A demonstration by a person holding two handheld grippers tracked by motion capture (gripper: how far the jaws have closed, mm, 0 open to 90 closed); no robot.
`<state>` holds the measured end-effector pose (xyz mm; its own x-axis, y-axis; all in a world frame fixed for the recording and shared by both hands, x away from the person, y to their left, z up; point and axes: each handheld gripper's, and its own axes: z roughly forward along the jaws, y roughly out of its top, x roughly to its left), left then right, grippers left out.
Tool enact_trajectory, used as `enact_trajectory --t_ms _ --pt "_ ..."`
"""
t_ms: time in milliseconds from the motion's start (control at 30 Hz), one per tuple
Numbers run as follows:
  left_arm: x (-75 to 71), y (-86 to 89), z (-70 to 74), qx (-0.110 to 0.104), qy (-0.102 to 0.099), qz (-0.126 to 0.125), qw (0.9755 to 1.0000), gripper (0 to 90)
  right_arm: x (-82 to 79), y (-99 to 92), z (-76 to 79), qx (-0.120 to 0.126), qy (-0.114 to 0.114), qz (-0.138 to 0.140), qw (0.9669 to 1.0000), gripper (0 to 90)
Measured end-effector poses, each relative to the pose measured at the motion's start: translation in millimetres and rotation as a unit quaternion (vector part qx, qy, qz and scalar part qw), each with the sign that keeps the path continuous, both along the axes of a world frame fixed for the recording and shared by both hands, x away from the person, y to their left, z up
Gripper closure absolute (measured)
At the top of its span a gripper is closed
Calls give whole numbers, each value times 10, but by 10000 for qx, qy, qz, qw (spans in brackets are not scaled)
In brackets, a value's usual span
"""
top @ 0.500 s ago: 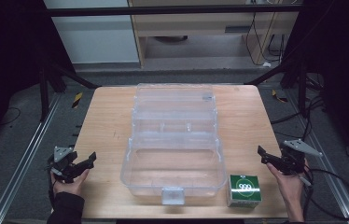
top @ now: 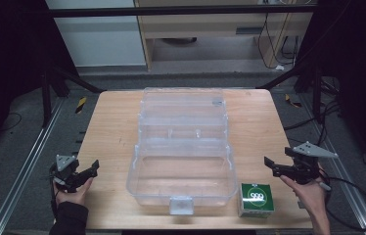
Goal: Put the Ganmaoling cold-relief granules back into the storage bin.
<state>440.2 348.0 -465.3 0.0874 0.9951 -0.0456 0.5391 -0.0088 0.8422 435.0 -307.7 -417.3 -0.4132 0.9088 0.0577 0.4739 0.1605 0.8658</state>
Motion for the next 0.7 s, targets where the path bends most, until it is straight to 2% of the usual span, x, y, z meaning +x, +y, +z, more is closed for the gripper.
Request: enact_trajectory --t_ms 67,100,233,300,400,433,500,533,667,700 --pt "-2 6 -3 -10 -16 23 10000 234 -14 36 86 -27 -100 231 9997 130" --pt "0 9 -6 -24 -12 27 10000 234 -14 36 86 -27 -100 231 9997 130" --pt "9 18 -25 -21 31 3 10000 234 -6 86 235 -280 -175 483 9983 124" --pt "15 17 -38 -15 51 -13 10000 234 -4 120 372 -312 -233 668 9970 122" --pt "21 15 -50 0 77 -34 10000 234 -6 142 463 -304 -244 797 9961 120" --pt "24 16 -53 -3 77 -43 10000 234 -5 159 546 -332 -267 938 9947 114" --pt "30 14 -61 -7 100 -49 9999 234 -10 169 585 -333 -255 996 9941 112" --pt "31 12 -66 1 108 -47 9999 234 -14 186 649 -392 -238 1127 9926 106" --pt "34 5 -71 17 121 -67 9999 234 -46 233 722 -608 -147 1409 9881 95" --pt "37 4 -72 23 130 -75 9999 234 -46 233 722 -608 -147 1409 9881 95"
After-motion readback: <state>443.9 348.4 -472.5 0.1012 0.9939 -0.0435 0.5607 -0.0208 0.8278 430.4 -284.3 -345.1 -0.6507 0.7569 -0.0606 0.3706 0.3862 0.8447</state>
